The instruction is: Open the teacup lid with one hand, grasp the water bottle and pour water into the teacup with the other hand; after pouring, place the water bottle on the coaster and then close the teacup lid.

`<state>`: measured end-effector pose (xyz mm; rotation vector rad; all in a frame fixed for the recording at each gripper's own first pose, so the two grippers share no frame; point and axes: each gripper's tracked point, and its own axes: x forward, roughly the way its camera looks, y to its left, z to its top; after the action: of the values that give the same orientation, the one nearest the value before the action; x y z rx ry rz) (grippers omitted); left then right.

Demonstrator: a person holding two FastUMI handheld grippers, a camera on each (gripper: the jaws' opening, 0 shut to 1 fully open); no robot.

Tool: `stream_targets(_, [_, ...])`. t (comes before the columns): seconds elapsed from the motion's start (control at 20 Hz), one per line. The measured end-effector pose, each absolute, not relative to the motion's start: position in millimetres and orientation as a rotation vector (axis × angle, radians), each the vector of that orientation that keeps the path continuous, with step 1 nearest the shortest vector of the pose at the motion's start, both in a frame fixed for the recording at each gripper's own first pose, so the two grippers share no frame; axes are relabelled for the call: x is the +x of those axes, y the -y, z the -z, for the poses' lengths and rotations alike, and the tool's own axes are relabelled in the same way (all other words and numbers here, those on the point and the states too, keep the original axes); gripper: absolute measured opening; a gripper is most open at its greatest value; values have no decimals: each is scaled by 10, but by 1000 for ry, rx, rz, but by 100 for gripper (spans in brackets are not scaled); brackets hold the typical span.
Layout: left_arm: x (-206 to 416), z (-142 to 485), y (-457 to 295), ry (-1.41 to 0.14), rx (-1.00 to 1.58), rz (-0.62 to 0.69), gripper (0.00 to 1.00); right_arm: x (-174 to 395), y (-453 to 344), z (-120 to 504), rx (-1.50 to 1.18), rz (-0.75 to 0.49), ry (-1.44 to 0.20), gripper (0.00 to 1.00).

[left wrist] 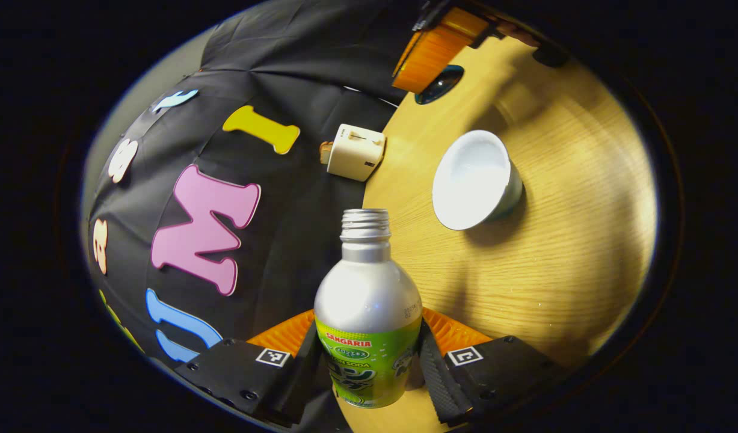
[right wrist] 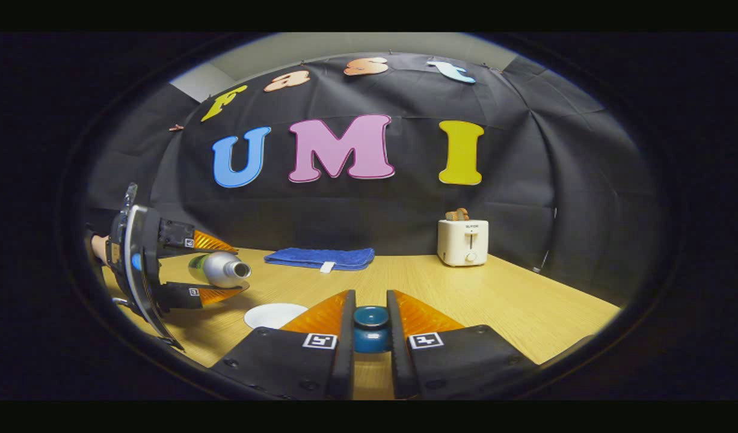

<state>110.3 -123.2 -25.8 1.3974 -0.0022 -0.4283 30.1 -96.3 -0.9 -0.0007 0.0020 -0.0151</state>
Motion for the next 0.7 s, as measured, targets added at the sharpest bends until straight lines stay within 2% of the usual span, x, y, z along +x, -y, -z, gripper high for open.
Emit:
stream_targets(0.05, [1097, 269, 1284, 4, 1425, 442, 80, 296, 975, 4, -1, 16, -1, 34])
stream_targets(0.1, [1117, 281, 1317, 6, 1453, 459, 80, 291, 993, 3, -1, 17, -1, 29])
stream_targets(0.15, [1124, 294, 1363, 9, 1483, 473, 80, 290, 999, -2, -1, 18, -1, 29])
stream_targets(0.2, [1120, 302, 1388, 10, 1515, 487, 80, 287, 1009, -1, 0, 19, -1, 34])
stream_targets(0.45, [1160, 336, 1433, 6, 1648, 527, 80, 266, 1072, -1, -1, 17, -1, 34])
stream_targets(0.5, [1171, 330, 1436, 1, 1668, 531, 80, 265, 1077, 3, -1, 16, -2, 29])
stream_targets(0.55, [1185, 341, 1437, -4, 1688, 534, 80, 257, 1082, -1, -1, 16, -2, 34])
stream_targets(0.65, [1197, 315, 1436, -2, 1728, 534, 80, 259, 1084, 4, -1, 16, -2, 34])
stream_targets(0.7, [1201, 285, 1436, 1, 1747, 534, 80, 256, 1082, 2, -1, 16, -1, 28])
